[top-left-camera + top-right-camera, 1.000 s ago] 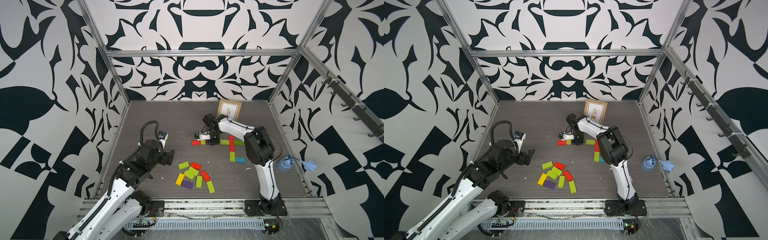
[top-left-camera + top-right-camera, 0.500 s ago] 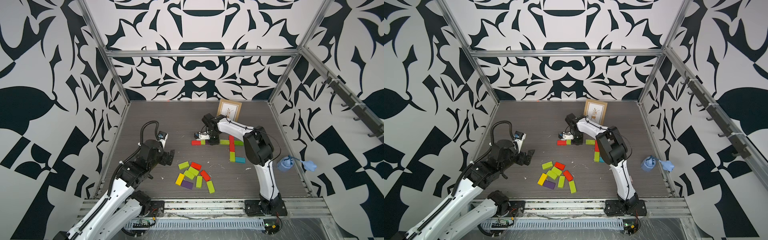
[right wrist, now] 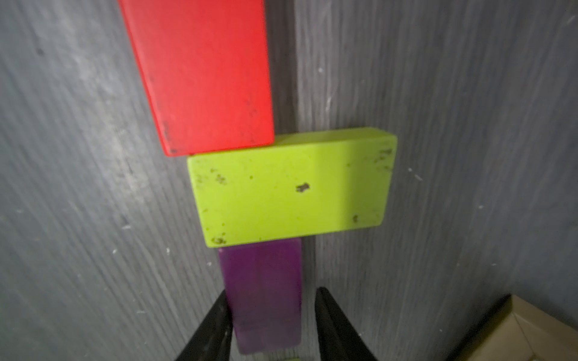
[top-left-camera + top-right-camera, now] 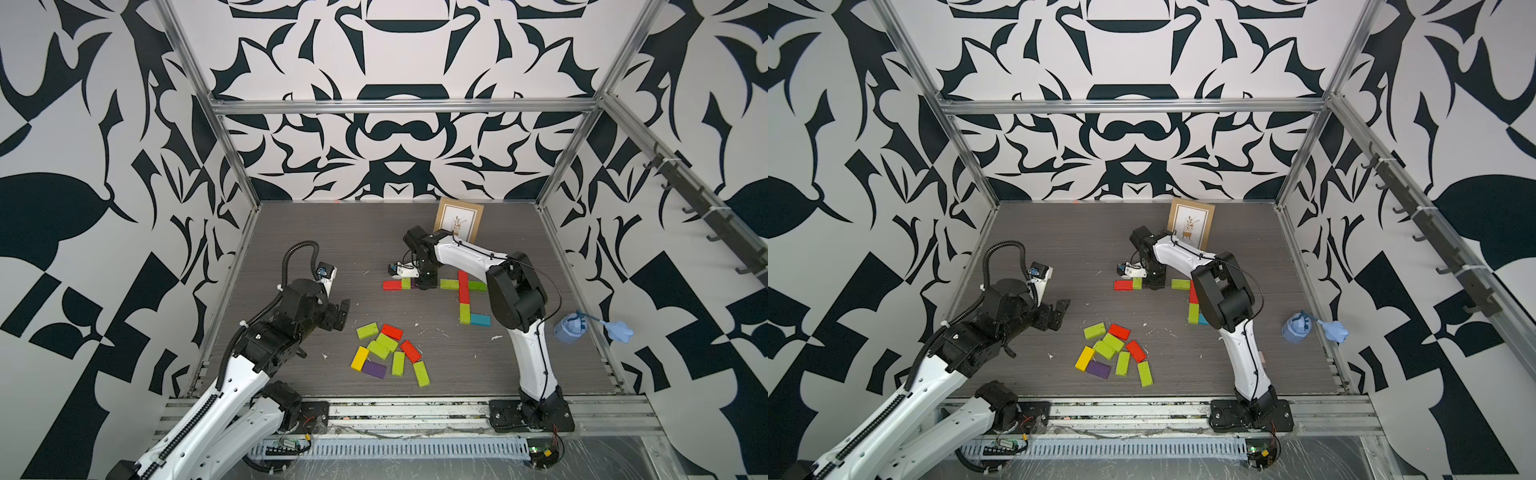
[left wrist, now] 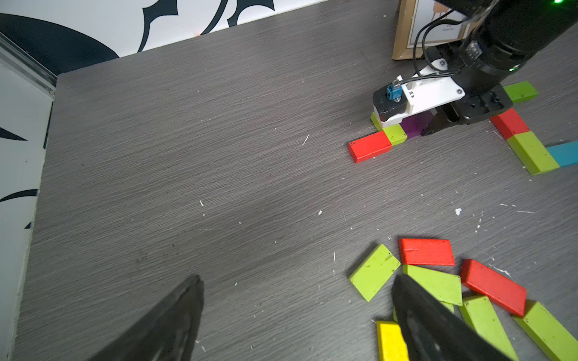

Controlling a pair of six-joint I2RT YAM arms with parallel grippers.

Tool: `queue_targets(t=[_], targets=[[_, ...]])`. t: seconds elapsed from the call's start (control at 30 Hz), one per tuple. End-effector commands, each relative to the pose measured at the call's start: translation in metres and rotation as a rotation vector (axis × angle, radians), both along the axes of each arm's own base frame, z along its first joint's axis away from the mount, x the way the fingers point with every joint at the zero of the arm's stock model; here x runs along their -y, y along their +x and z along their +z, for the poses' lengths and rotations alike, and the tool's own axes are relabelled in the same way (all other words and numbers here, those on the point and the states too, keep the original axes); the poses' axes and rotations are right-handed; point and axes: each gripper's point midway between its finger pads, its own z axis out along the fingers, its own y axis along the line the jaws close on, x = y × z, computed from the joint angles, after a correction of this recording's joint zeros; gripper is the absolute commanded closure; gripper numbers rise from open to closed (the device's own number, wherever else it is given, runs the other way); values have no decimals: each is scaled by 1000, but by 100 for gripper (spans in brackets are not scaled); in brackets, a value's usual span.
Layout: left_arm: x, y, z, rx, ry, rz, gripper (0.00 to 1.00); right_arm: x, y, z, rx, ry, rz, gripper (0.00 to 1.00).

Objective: Assemble the letter t with building blocks
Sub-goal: Assemble the building block at the center of the board.

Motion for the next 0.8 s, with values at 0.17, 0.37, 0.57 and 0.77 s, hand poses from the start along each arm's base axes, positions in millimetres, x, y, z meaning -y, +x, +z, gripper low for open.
queue_targets(t=[0.17,0.37,0.57,0.77], targets=[[1,-1,-2,-1,-9,-9,2,-15,-3,24,8,108,-19,49],[5,-1,-4,-11,-16,-27,2,-16,2,52,37,193,-70,46],[16,0,-8,-47,-17,-72,2,-16,9,94,100,290,-132,43],[31,2,-15,-91,-33,-135,2,-6,5,133,178,443,-287,37]])
